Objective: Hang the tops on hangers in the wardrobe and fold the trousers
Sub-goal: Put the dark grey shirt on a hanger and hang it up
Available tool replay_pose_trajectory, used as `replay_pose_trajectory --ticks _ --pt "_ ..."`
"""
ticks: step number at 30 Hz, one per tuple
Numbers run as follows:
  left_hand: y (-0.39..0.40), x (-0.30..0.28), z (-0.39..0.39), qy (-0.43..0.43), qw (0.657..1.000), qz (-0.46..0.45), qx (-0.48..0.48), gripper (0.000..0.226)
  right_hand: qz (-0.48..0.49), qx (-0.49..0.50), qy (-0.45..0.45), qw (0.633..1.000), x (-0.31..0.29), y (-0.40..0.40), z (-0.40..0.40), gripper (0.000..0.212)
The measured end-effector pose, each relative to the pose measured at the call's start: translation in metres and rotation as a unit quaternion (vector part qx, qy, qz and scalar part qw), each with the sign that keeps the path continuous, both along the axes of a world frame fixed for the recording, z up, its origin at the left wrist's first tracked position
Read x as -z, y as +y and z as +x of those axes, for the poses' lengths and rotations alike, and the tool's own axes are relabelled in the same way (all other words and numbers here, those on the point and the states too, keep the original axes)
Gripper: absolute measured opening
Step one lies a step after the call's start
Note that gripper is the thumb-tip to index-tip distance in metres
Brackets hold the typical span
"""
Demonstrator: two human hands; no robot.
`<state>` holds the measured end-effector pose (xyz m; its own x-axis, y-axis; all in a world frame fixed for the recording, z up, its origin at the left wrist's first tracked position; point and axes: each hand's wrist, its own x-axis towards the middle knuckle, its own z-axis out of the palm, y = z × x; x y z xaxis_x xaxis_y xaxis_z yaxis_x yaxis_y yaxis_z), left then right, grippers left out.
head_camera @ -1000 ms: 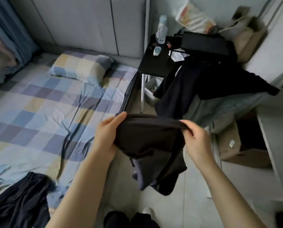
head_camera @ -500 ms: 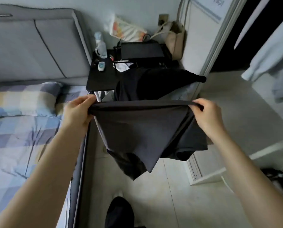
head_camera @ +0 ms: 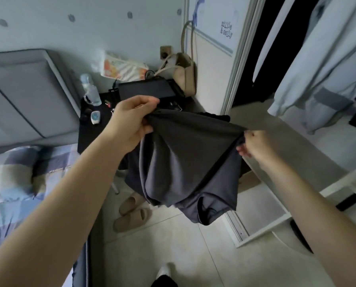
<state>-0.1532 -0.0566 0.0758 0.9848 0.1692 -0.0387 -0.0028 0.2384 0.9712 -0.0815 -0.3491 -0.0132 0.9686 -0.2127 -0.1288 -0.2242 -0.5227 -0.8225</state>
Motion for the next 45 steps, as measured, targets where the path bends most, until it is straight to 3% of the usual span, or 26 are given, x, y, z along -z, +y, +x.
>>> replay_pose_trajectory --ticks 1,3,5,8,10,13,15,18,21,23,27,30,33,36,37,39,42,43,45 --pt "-0.008 -0.006 0.009 -0.008 0.999 -0.012 0.028 0.018 0.076 0.007 0.057 0.995 0.003 0.007 0.001 0.027" --pt "-0.024 -0.015 0.024 -0.024 0.997 -0.028 0.073 0.018 0.114 -0.043 0.115 0.986 0.010 0.023 -0.007 0.031" --pt "-0.041 -0.021 0.036 -0.030 0.994 -0.036 0.100 0.018 0.093 -0.091 0.134 0.982 0.020 0.039 -0.025 0.048" --pt "-0.063 -0.026 0.051 -0.038 0.989 -0.038 0.141 0.018 0.030 -0.142 0.187 0.972 0.035 0.066 -0.058 0.030" --pt "-0.075 -0.029 0.056 -0.052 0.985 -0.033 0.159 0.017 -0.035 -0.211 0.255 0.943 0.046 0.084 -0.076 0.029" --pt "-0.090 -0.039 0.063 -0.076 0.977 -0.030 0.195 0.015 -0.005 -0.223 0.275 0.935 0.060 0.108 -0.082 0.060" --pt "-0.095 -0.048 0.067 -0.101 0.971 -0.027 0.213 0.015 -0.003 -0.150 0.249 0.957 0.065 0.118 -0.072 0.072" --pt "-0.087 -0.057 0.084 -0.172 0.969 0.030 0.176 0.017 -0.005 0.008 0.162 0.987 0.063 0.107 -0.053 0.040" --pt "-0.060 -0.052 0.116 -0.219 0.955 0.166 0.111 0.015 0.152 0.129 0.108 0.974 0.023 0.074 -0.040 0.018" --pt "-0.046 -0.040 0.139 -0.200 0.949 0.220 0.109 0.013 0.227 0.181 0.050 0.955 -0.020 0.052 -0.030 0.018" --pt "-0.045 -0.006 0.164 -0.143 0.951 0.234 0.141 0.012 0.271 0.151 -0.125 0.943 -0.114 0.042 -0.023 0.024" --pt "-0.054 0.017 0.168 -0.101 0.948 0.171 0.247 0.023 0.266 0.077 -0.179 0.944 -0.150 0.048 -0.024 0.024" --pt "-0.070 0.022 0.164 -0.030 0.899 0.095 0.427 0.021 0.262 0.074 -0.215 0.938 -0.168 0.051 -0.016 0.018" --pt "-0.076 0.020 0.160 -0.018 0.832 0.058 0.551 0.040 0.226 0.062 -0.219 0.947 -0.171 0.051 -0.003 0.016" --pt "-0.079 0.023 0.163 -0.047 0.818 0.077 0.567 0.044 0.209 0.050 -0.210 0.954 -0.169 0.049 0.003 0.018" --pt "-0.089 0.029 0.164 -0.115 0.811 0.204 0.536 0.070 0.177 0.024 -0.199 0.963 -0.162 0.045 0.011 0.021" --pt "-0.110 0.041 0.165 -0.208 0.812 0.449 0.309 0.110 0.105 0.029 -0.226 0.968 -0.156 0.038 0.024 0.037" --pt "-0.118 0.047 0.167 -0.224 0.807 0.472 0.275 0.114 0.084 0.029 -0.240 0.967 -0.156 0.033 0.029 0.047" --pt "-0.130 0.059 0.167 -0.170 0.808 0.432 0.362 0.121 0.054 0.019 -0.264 0.963 -0.156 0.023 0.041 0.055"
